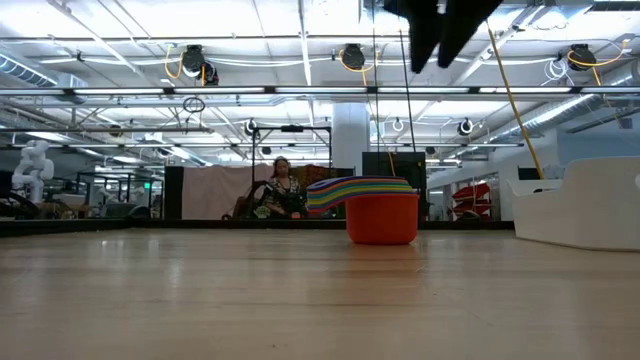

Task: Nest measuring cups in basket
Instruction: Put the nested measuring cups into the white bin

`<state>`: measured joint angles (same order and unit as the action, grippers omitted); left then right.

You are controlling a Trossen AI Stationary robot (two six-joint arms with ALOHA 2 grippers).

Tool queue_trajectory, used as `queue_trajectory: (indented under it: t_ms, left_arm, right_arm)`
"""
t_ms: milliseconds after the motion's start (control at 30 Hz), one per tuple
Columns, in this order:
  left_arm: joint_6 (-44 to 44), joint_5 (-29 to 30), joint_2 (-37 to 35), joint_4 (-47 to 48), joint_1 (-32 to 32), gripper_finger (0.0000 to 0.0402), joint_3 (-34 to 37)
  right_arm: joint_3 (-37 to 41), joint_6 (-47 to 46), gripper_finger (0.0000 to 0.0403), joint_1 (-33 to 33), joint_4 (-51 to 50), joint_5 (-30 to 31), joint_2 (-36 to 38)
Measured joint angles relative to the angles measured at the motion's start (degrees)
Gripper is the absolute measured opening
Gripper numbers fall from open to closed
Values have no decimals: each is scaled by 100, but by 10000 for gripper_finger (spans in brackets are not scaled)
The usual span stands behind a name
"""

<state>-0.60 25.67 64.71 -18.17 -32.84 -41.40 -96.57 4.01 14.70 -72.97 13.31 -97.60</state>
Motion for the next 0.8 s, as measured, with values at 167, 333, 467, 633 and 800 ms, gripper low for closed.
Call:
queue_trajectory:
  t_ms: [167, 333, 467, 633, 800]
  left_arm:
    - [-254, 0, -758, -36, 126, 211, 521]
    - [-330, -14, -1388, -30, 254, 211, 1033]
    - [-178, -18, -1610, -32, 380, 211, 1409]
    - [-215, -126, -1611, -567, 461, 211, 1790]
    - [-232, -182, -1611, -648, 567, 211, 1919]
  right_arm:
    - [0, 670, 192, -130, 783, -130, -268]
    - [-2, 1064, 192, -416, 1030, -356, -581]
    - [-2, 1322, 192, -621, 1073, -479, -852]
    - [-3, 1623, 192, -762, 1344, -609, -1119]
    - [-163, 2038, 194, -763, 1540, -607, -1282]
